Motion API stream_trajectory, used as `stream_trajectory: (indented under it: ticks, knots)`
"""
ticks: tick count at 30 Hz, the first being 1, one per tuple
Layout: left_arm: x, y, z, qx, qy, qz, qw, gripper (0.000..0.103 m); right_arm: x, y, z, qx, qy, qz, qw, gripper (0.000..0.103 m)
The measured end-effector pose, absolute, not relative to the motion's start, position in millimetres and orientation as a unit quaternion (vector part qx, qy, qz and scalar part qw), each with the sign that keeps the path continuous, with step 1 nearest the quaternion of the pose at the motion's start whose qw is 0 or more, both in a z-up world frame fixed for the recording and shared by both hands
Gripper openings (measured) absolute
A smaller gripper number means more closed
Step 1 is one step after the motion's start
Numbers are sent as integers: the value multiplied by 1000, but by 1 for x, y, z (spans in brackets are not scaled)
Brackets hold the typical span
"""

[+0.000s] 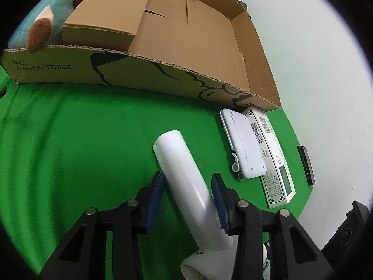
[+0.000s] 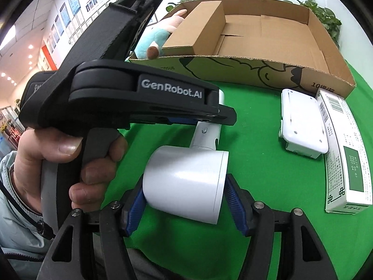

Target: Organize objects

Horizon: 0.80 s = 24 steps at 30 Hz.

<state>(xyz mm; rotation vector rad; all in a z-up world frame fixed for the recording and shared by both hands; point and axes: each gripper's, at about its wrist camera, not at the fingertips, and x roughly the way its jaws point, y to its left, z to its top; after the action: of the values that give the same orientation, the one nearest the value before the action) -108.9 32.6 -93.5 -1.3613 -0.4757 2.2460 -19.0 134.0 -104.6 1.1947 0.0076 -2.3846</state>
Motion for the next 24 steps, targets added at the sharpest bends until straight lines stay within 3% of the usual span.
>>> stream_trajectory:
  ticks: [24]
  knots:
    - [-105,32,-67,-467,-177,832,241,32,-22,128,-104,427,11,-873,234,61]
